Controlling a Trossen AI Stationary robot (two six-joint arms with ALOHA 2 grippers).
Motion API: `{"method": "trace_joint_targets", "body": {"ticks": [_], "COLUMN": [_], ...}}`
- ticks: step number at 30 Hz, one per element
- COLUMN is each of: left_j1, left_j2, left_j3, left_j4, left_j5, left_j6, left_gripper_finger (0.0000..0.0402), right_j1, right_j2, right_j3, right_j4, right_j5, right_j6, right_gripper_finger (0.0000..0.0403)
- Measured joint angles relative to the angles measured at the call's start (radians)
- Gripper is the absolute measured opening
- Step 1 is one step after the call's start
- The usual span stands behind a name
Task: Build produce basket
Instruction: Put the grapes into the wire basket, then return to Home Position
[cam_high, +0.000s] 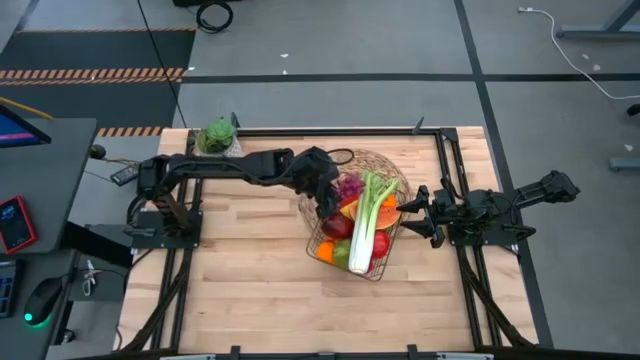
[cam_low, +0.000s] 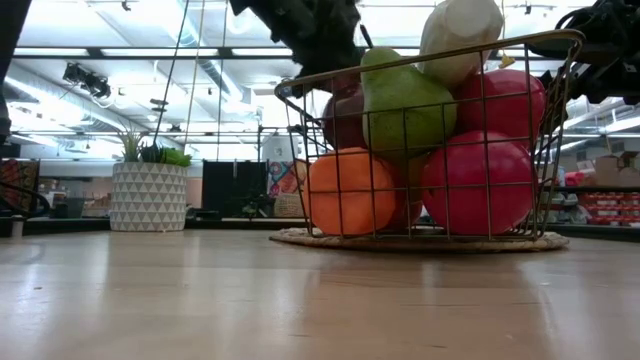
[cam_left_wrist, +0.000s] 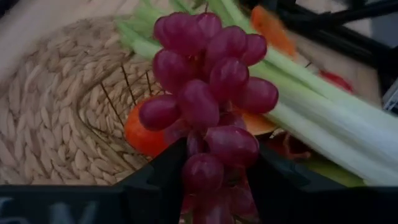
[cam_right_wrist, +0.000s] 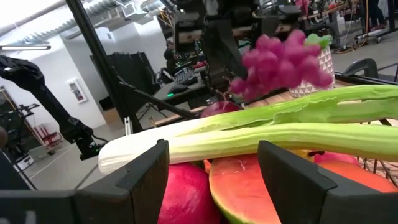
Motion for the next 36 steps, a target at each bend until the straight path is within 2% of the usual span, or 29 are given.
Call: {"method": "trace_joint_targets", "body": {"ticks": [6, 13, 24, 28, 36], "left_j1": [-0.011, -0.041, -0.043, -0.040, -0.039], "left_j2": [0.042, 0.064, 0.058, 0.058, 0.058], "left_j3": [0.000, 0.000, 0.000, 0.000, 0.000], "left_j4": [-0.043, -0.022, 0.006, 0.015, 0.027], "left_j5": [0.002, -0.003, -0.002, -0.017, -0.012], "left_j6": [-0.001, 0.159, 0.157, 0.112, 0.123], "left_gripper_finger": [0.0172, 0.0202, 0.0205, 0.0234, 0.0327], "right_j1": [0.000, 0.000, 0.000, 0.000, 0.000], "right_j2": [0.001, 0.006, 0.006, 0.006, 0.006], "right_j3": [0.000, 0.000, 0.000, 0.000, 0.000], "right_j4": [0.002, 0.017, 0.024, 0.031, 0.033], "right_j5": [0.000, 0.000, 0.000, 0.000, 0.000], "right_j6": [0.000, 0.000, 0.000, 0.000, 0.000], "right_gripper_finger": [0.0250, 0.0250, 0.0250, 0.0250, 0.0250]}}
